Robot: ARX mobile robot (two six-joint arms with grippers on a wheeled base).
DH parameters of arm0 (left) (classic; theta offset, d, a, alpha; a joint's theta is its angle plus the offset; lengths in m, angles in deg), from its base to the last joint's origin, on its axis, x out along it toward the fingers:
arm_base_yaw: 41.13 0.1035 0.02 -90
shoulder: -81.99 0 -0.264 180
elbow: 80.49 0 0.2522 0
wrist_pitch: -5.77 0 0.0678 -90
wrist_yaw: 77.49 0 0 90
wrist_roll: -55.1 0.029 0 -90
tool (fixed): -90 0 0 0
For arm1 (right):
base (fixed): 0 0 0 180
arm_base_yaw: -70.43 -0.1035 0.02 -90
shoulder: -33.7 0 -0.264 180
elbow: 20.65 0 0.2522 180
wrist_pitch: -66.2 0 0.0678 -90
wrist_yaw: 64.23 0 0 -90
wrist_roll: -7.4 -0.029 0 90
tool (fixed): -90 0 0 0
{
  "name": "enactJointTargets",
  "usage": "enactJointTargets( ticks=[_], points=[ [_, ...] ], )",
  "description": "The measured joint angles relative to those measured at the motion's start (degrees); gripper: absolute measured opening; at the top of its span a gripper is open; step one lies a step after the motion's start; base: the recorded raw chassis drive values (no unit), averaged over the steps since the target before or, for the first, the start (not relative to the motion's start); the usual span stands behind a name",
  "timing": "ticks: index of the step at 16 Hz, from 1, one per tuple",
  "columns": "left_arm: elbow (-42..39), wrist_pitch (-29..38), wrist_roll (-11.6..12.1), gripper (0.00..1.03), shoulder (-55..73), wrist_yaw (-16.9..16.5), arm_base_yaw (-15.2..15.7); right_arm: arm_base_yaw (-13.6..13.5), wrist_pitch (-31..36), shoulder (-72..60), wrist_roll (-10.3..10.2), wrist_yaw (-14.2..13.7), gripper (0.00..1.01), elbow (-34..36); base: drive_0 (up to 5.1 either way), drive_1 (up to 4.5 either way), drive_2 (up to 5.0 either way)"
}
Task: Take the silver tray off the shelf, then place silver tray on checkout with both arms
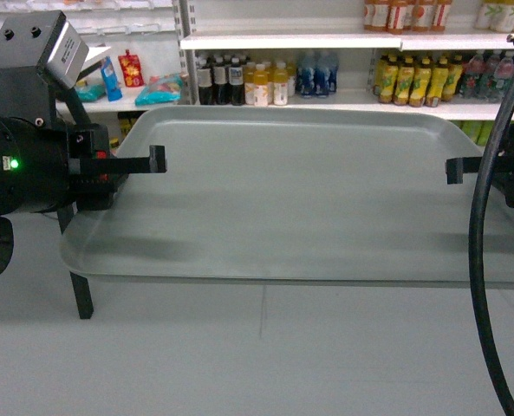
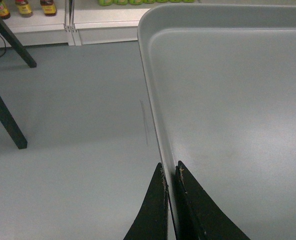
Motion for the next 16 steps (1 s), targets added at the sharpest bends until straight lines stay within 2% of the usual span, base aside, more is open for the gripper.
enactJointTargets(
  ticks=[16],
  points=[
    [0.00,0.02,0.13,0.03,0.02,0.00,0.13,-0.02,0.37,0.02,0.02,0.07,0.03,0.00,-4.4,2.24,2.2]
  ],
)
